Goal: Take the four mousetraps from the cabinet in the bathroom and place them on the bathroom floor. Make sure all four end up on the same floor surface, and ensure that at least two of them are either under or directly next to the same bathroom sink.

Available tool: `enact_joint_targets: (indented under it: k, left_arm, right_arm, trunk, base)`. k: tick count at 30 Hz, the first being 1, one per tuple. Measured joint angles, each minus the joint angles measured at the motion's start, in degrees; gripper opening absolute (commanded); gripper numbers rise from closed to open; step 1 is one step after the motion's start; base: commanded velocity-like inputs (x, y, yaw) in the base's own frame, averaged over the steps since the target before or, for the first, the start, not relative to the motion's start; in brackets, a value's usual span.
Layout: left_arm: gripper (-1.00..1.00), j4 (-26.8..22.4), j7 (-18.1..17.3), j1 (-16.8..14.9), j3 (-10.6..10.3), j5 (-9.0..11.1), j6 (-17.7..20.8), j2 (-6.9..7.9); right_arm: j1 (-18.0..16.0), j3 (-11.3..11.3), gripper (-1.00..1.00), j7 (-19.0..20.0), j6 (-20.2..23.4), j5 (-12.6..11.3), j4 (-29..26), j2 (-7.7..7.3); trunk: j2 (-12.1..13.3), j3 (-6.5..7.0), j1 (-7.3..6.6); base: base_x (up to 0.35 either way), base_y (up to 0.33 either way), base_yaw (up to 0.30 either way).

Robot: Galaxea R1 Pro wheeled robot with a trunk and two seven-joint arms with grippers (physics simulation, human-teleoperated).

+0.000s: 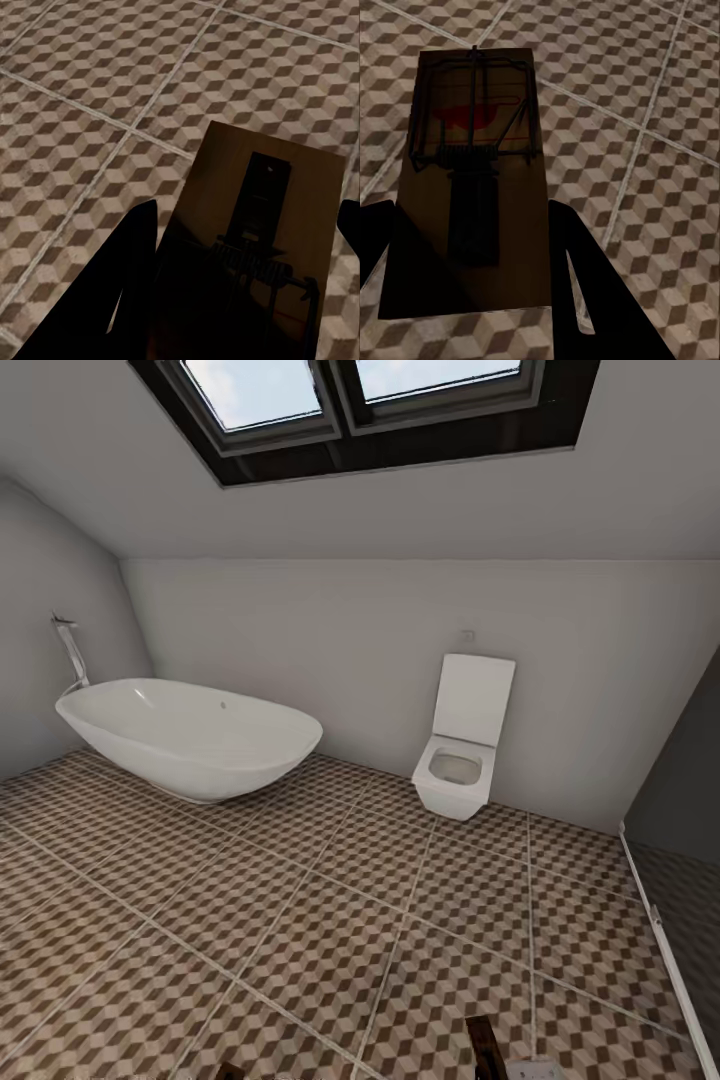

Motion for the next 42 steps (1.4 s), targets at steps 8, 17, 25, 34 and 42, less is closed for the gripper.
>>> enact_joint_targets:
  k: [8,17,25,34,42]
  left_arm:
    - [-1.0,0.0,0.0,0.0,0.0,-0.02,-0.01,0.0]
    - [-1.0,0.0,0.0,0.0,0.0,0.02,0.01,0.0]
    - [-1.0,-0.01,-0.01,0.0,0.01,0.01,0.01,0.0]
    - [-1.0,-0.01,-0.01,0.0,0.01,0.0,0.05,0.0]
    - [-1.0,0.0,0.0,0.0,0.0,0.01,0.03,0.0]
  right_arm:
    - [-0.02,0.0,-1.0,0.0,0.0,0.0,0.0,0.0]
    - [-0.01,0.0,-1.0,-0.01,0.0,0.0,0.01,0.0]
    - [0.0,0.0,-1.0,-0.01,0.0,0.0,-0.01,0.0]
    - [0.0,0.0,-1.0,-0.01,-0.12,0.01,0.03,0.0]
    - [-0.02,0.0,-1.0,-0.01,-1.17,0.0,0.04,0.0]
  trunk:
    - [0.0,0.0,0.0]
    - [0.0,0.0,-0.01]
    - [0.0,0.0,-0.02]
    - [0.0,0.0,-0.03]
    - [0.0,0.0,-0.04]
  base:
    - [0.0,0.0,0.289]
    - [0.072,-0.062,0.289]
    - [0.175,-0.135,0.289]
    - [0.264,-0.156,0.289]
    - [0.325,-0.052,0.289]
